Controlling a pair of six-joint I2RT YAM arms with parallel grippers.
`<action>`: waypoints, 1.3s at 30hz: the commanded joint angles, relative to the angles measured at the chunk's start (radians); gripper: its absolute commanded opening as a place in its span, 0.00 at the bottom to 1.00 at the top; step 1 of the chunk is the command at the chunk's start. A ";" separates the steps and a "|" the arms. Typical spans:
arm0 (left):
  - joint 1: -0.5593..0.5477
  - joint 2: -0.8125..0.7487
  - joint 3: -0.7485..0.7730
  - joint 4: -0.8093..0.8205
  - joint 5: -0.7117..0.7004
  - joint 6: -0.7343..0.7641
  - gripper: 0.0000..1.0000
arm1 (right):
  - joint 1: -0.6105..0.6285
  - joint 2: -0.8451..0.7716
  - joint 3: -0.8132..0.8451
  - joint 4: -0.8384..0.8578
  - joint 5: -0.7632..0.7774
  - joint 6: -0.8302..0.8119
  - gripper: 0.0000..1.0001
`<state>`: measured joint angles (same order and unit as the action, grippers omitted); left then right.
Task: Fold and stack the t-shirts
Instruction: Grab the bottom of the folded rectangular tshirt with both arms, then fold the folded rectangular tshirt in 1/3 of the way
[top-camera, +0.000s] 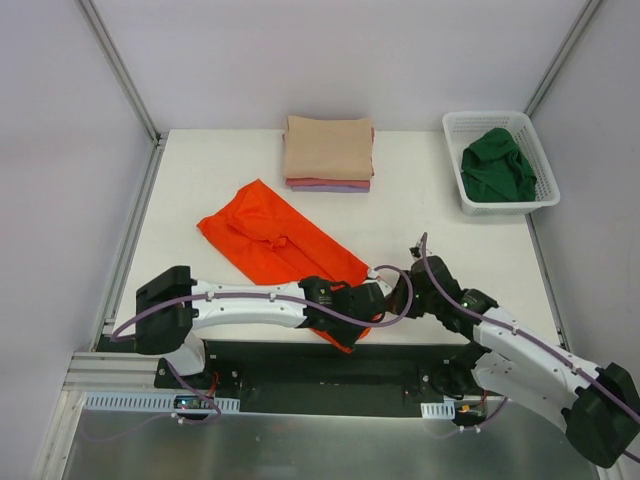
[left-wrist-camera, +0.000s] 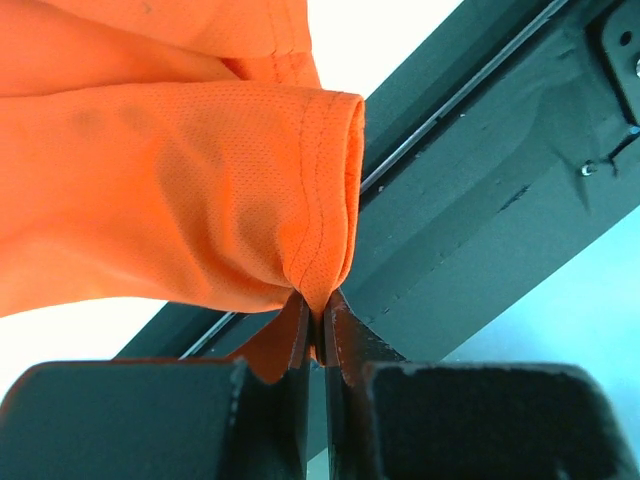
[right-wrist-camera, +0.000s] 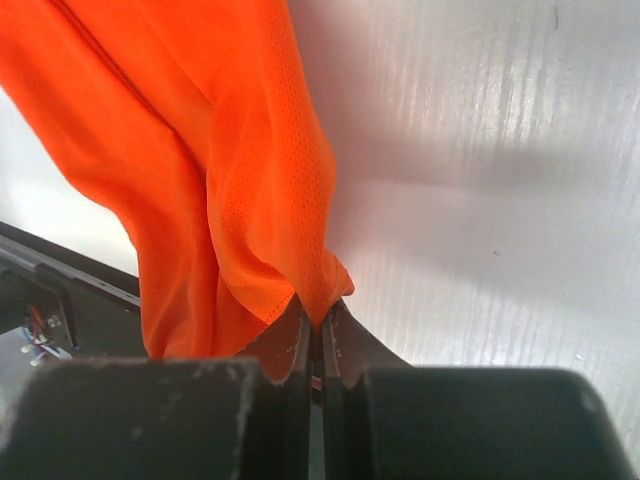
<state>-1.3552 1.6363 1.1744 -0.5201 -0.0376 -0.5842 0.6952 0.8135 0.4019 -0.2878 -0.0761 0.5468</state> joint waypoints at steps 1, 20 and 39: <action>0.016 -0.081 -0.050 -0.012 -0.060 0.007 0.00 | -0.005 0.082 0.121 -0.011 0.010 -0.044 0.00; 0.402 -0.392 -0.246 -0.078 -0.171 0.044 0.00 | 0.023 0.677 0.638 0.225 -0.105 -0.134 0.00; 0.696 -0.299 -0.219 -0.089 -0.281 0.080 0.00 | 0.024 0.989 0.914 0.262 -0.076 -0.176 0.00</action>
<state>-0.6968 1.3045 0.9215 -0.5838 -0.2752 -0.5339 0.7170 1.7710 1.2442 -0.0780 -0.1646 0.3954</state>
